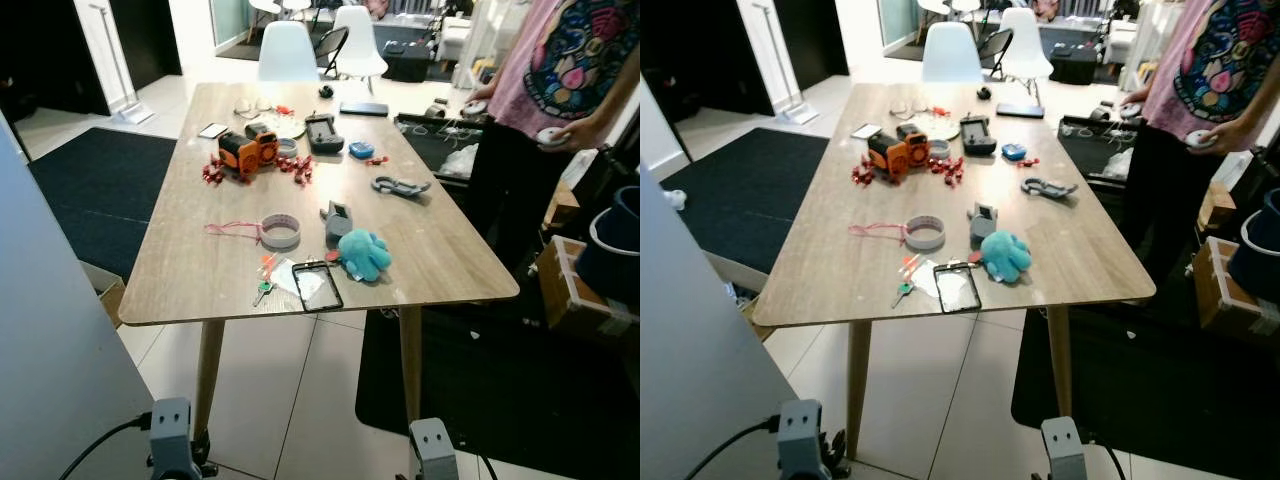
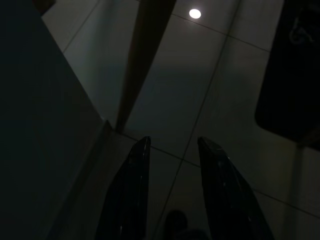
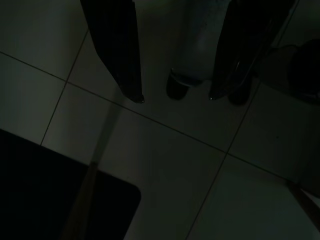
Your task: Hang keys on a hook
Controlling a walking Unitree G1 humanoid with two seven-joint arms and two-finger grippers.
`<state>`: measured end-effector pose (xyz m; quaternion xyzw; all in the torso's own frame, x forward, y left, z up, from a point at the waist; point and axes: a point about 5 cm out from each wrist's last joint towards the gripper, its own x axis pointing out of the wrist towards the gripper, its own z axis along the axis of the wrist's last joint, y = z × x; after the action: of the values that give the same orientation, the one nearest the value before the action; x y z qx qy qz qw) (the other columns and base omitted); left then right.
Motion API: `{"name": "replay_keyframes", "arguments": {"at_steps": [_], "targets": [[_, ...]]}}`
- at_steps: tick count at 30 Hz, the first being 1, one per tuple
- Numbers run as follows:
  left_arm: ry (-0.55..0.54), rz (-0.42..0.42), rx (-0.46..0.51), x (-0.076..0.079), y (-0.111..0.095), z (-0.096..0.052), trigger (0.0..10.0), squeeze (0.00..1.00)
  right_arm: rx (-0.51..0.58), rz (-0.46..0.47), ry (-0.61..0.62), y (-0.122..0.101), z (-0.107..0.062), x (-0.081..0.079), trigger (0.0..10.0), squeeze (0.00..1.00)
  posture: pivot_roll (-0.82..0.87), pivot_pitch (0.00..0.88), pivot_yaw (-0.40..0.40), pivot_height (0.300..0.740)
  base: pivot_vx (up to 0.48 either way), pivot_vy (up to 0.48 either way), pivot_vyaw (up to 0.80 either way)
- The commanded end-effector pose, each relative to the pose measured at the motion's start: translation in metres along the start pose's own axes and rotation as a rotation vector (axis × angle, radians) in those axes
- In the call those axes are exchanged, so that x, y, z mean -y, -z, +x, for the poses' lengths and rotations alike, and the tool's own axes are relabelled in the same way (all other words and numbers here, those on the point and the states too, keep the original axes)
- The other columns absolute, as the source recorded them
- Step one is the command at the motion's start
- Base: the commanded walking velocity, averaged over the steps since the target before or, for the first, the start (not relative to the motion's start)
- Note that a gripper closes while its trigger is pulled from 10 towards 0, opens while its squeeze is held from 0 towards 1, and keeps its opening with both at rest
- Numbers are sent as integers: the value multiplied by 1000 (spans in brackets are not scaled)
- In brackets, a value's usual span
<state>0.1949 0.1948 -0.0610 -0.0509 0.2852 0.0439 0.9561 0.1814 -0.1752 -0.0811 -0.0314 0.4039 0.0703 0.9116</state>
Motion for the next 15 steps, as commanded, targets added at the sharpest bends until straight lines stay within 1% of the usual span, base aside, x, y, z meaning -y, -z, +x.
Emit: {"name": "replay_keyframes", "arguments": {"at_steps": [1,3,11,13,15], "targets": [[-11,11,-13,-2,3,-1,10000,0,-3,1,-1,1,0,-1,10000,0,51,56,-26,740,0,0,0],[-15,13,-11,-3,2,-1,10000,0,-4,1,-2,1,0,-1,10000,0,51,56,-26,740,0,0,0],[-14,19,-13,-2,2,-1,10000,0,-3,-1,-3,1,0,-2,10000,0,51,51,-26,740,0,-454,0],[-13,19,-13,-2,2,-1,10000,0,-3,-1,-3,1,0,-2,10000,0,51,51,-26,740,0,-274,0],[-22,10,-15,-3,2,-1,10000,0,-4,-2,-3,2,0,-2,10000,0,52,48,-25,740,0,0,0]]}}
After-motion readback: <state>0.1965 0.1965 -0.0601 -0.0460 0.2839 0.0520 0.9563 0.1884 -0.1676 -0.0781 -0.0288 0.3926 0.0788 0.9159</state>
